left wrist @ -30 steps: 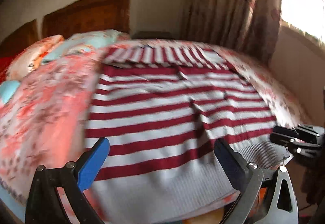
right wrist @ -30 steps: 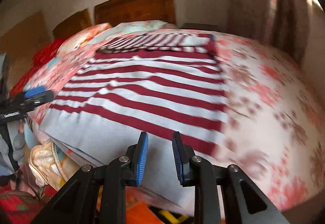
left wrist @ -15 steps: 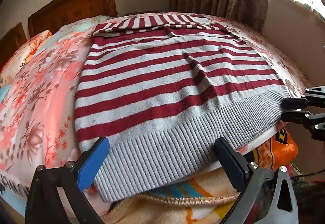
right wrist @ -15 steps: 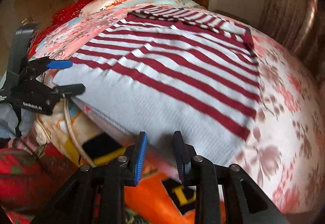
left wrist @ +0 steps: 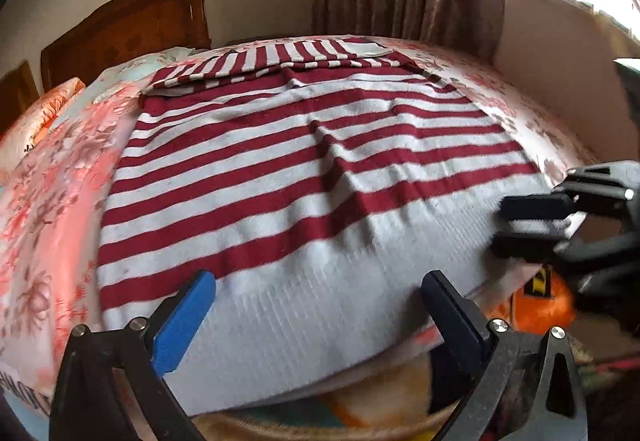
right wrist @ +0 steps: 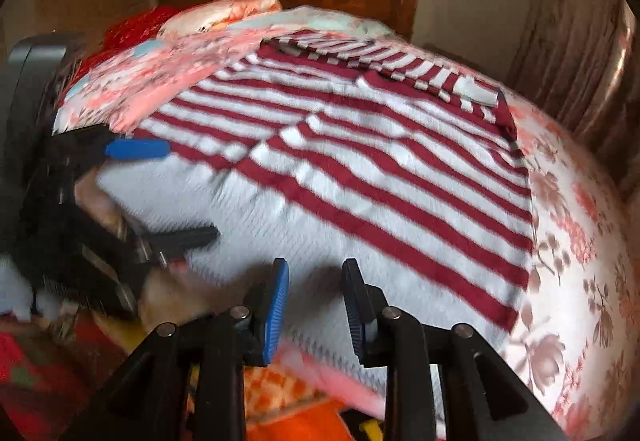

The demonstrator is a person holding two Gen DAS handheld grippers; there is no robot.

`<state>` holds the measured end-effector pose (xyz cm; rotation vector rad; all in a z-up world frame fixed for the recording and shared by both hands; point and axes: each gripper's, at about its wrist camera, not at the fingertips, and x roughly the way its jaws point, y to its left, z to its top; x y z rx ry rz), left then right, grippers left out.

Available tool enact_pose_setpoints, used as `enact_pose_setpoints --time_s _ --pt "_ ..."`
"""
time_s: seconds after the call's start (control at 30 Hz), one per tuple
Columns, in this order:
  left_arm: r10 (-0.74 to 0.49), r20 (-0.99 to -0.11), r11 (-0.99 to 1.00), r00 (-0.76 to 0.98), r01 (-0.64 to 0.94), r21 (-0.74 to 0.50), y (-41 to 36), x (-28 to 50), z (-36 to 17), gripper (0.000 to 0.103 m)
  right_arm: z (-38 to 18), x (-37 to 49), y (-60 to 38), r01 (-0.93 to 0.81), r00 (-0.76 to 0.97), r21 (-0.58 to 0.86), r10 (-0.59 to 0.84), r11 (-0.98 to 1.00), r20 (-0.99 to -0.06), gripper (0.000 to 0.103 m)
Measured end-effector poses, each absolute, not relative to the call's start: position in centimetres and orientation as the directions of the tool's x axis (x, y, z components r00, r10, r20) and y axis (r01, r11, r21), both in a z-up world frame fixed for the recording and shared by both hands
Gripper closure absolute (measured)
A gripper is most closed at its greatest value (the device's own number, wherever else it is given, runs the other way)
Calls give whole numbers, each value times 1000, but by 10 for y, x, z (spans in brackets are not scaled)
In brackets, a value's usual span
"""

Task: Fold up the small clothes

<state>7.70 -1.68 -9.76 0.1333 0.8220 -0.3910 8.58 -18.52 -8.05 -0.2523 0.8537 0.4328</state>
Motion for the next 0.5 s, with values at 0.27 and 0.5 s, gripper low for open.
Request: enact_pose_setpoints --time_s 0.27,0.5 --pt "-304 -703 934 643 347 -87 8 72 -83 0 -69 78 -209 -408 566 -8 245 913 -787 75" --pt "-188 -718 972 671 234 -36 24 100 -101 0 -76 108 -217 -297 642 7 205 955 -738 74"
